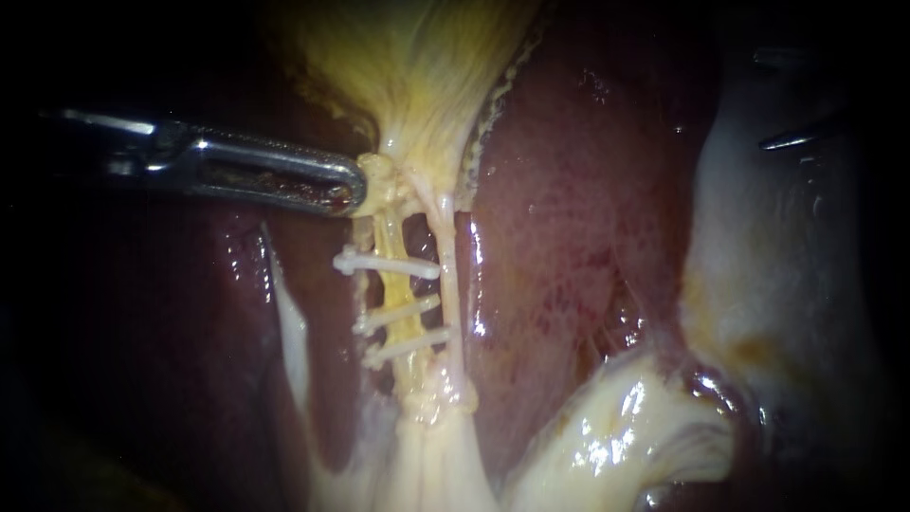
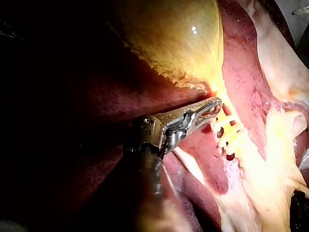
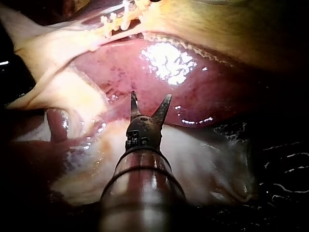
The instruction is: Go to the cutting position left tube
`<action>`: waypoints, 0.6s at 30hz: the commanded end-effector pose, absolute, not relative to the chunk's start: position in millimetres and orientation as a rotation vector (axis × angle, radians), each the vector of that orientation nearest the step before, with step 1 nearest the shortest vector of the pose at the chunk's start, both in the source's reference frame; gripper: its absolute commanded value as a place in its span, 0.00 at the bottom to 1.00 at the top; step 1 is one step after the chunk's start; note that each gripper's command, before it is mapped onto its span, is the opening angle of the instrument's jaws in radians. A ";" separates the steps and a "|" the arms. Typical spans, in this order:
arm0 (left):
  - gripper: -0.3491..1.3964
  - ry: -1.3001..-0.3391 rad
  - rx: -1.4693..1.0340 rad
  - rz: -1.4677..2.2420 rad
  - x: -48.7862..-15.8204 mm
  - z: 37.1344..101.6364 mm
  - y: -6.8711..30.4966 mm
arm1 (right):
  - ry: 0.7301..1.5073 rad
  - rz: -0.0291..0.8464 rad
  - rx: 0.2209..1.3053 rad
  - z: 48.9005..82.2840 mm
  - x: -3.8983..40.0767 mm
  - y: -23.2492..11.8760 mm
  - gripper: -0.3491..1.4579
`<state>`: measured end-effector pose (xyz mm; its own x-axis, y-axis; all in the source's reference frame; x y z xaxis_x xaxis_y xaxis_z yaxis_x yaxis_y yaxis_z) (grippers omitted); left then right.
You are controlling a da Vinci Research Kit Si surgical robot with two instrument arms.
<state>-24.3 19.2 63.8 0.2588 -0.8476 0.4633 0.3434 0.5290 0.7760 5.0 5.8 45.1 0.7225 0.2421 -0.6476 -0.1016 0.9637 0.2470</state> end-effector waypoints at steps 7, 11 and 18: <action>0.00 -1.005 0.602 -0.876 -24.2 63.7 19.2 | 0.741 0.191 0.200 45.1 5.0 5.8 0.94; 0.00 -1.005 0.606 -0.874 -23.8 63.3 19.3 | 0.741 0.191 0.200 45.1 5.0 5.8 0.94; 0.00 -1.003 0.605 -0.883 -21.5 61.5 20.3 | 0.741 0.191 0.200 45.1 5.1 5.8 0.94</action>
